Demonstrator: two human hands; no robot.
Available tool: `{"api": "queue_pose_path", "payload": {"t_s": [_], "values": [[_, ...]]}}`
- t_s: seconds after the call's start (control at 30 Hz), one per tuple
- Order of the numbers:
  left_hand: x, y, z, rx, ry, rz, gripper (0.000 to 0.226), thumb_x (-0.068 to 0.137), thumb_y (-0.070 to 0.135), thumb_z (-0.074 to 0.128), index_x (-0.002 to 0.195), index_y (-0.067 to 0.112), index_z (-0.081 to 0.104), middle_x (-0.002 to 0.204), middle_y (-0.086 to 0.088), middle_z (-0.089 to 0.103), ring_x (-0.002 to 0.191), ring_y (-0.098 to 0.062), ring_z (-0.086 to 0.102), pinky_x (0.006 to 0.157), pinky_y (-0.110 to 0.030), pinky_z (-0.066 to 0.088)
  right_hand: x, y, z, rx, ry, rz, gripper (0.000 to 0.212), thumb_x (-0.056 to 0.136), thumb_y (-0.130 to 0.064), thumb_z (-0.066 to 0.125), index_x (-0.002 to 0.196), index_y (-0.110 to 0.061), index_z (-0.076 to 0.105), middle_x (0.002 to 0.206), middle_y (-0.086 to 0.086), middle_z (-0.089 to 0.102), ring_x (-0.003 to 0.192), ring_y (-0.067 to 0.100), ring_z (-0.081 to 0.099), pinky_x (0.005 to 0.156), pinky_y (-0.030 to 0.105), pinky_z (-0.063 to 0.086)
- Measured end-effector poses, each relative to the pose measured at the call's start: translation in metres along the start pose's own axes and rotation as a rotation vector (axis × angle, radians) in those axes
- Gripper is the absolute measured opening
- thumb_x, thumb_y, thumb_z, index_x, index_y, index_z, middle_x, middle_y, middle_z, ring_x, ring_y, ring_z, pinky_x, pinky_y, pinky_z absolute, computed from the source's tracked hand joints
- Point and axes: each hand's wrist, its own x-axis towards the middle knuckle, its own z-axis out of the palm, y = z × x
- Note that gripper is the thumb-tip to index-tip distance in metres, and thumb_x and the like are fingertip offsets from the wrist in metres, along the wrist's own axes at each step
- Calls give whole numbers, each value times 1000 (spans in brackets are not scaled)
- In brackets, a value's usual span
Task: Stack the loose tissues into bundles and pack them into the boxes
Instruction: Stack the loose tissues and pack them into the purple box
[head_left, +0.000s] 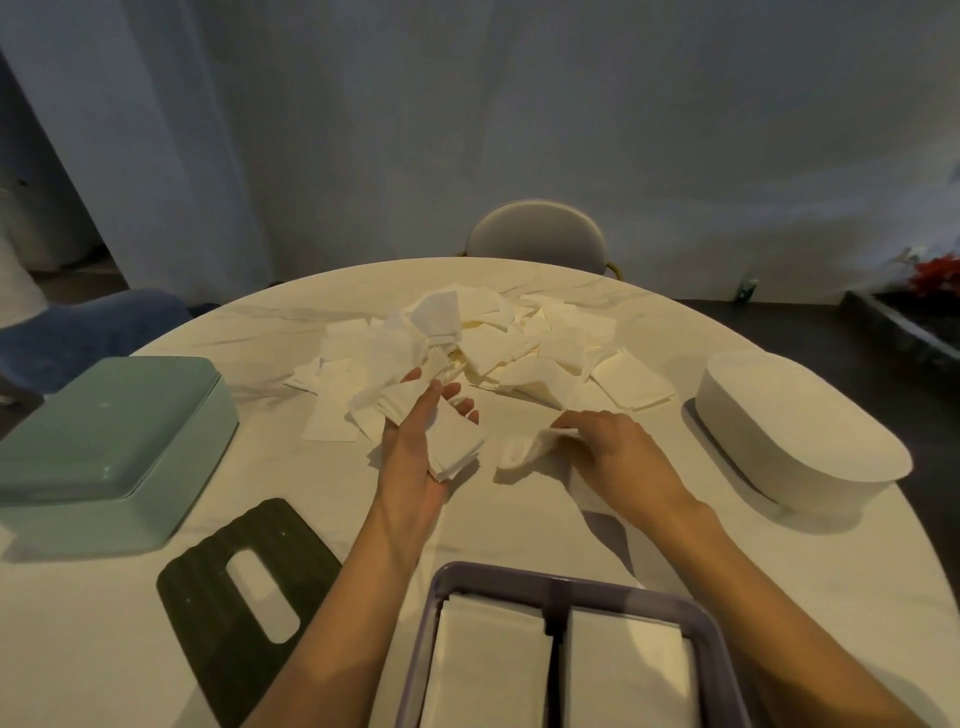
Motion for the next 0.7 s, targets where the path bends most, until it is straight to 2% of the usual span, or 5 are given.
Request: {"api": "queue_pose_path", "payload": {"t_s": [0.17, 0.27, 0.47, 0.6, 0.7], "values": [[-5, 1, 9, 30, -51, -81, 21, 95, 44, 67, 106, 31, 79, 112, -9, 74, 97, -22, 70, 82, -42, 56, -3, -14, -35, 544, 56, 271, 26, 96, -38, 67, 122, -33, 65, 108, -12, 71, 100, 11, 68, 80, 25, 53], [-7, -2, 19, -17, -93, -169, 38, 99, 34, 63, 134, 20, 65, 107, -16, 72, 87, -30, 69, 79, -43, 57, -5, -28, -57, 831, -167, 295, 35, 93, -46, 65, 126, -33, 65, 112, -15, 73, 103, 7, 68, 93, 29, 54], [-18, -2, 30, 229, -193, -454, 55, 85, 53, 69, 125, 15, 68, 100, -17, 77, 80, -33, 75, 69, -40, 61, -11, -31, -78, 592, -427, 117, 34, 82, -37, 76, 113, -43, 63, 102, -30, 70, 99, -2, 66, 91, 21, 55], [-19, -5, 27, 325, -290, -566, 97, 52, 63, 94, 132, 16, 67, 127, -20, 70, 118, -38, 67, 110, -52, 47, -13, -23, -82, 568, -539, 81, 40, 82, -33, 80, 120, -30, 66, 107, -15, 73, 101, 9, 70, 89, 25, 58], [-19, -8, 27, 384, -412, -549, 104, 56, 73, 87, 138, 13, 62, 130, -21, 68, 123, -39, 63, 116, -55, 40, -11, -19, -80, 494, -487, 91, 42, 74, -47, 79, 113, -35, 67, 104, -19, 71, 99, 0, 67, 85, 16, 55]]}}
